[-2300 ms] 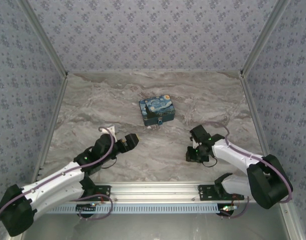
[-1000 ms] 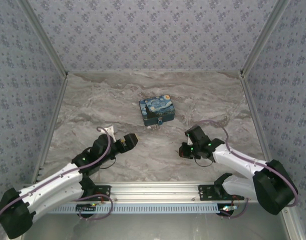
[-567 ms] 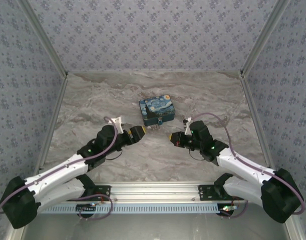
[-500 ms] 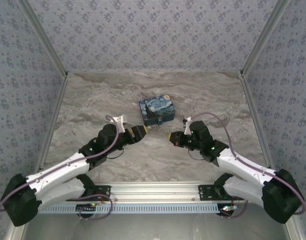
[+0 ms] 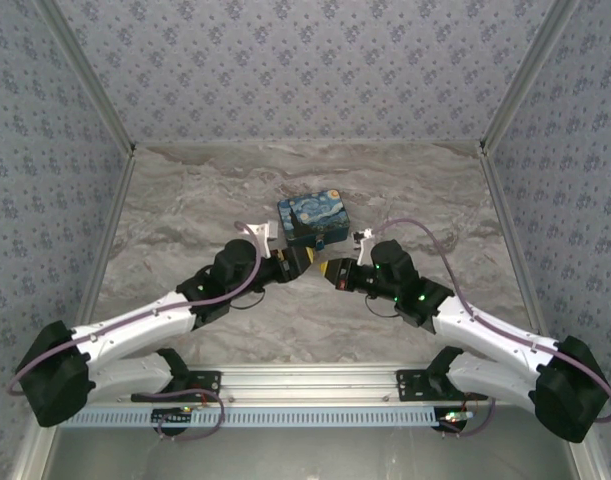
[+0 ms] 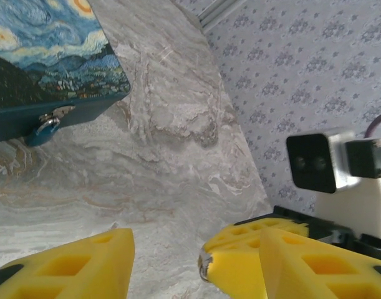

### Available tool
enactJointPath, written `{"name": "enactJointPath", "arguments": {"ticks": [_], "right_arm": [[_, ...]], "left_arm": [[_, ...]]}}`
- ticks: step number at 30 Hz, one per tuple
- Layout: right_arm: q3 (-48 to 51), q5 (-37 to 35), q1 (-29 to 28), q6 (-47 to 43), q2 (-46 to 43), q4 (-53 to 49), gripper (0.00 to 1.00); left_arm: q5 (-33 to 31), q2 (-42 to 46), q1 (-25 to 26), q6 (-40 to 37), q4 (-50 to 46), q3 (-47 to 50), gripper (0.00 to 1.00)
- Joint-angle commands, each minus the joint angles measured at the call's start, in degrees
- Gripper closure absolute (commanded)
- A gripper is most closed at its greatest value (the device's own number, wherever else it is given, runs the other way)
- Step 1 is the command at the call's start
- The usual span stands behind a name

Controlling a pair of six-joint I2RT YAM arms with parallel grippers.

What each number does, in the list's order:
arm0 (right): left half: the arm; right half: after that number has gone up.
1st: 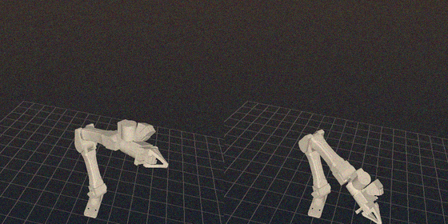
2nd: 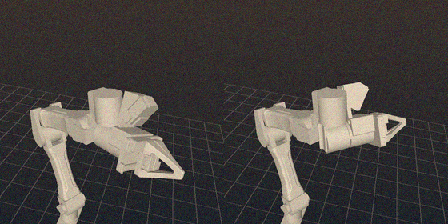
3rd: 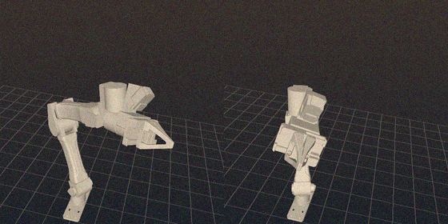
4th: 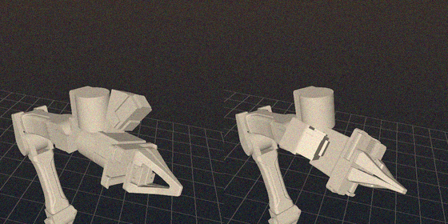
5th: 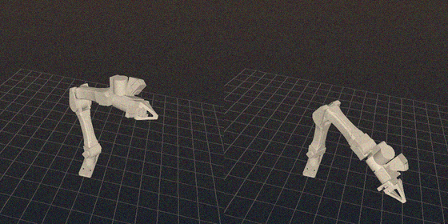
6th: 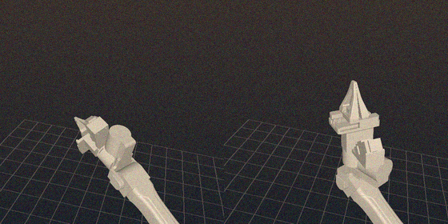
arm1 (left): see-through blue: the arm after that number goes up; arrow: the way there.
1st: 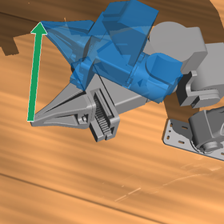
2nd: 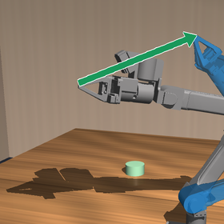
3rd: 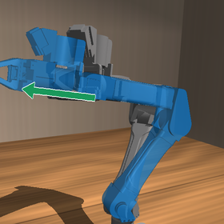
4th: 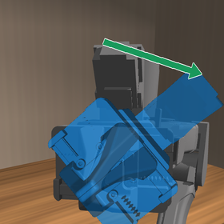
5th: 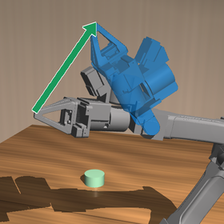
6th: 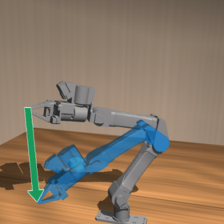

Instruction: Unlock a padlock with a key

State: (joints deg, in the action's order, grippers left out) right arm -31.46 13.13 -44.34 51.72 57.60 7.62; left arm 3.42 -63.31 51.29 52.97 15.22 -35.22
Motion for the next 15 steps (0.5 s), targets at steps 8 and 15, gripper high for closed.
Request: {"name": "enactJointPath", "arguments": {"ticks": [8,15], "right_arm": [[-2.3,-2.4,-1.7,1.4,-0.8,1.3,1.0],[-3.3,-2.6,-2.8,1.2,0.0,1.3,1.0]], "left_arm": [[-0.4,-2.1,1.4,-1.0,2.1,-3.3,0.56],[-0.8,-2.9,1.7,-0.7,2.8,-3.3,0.64]]}}
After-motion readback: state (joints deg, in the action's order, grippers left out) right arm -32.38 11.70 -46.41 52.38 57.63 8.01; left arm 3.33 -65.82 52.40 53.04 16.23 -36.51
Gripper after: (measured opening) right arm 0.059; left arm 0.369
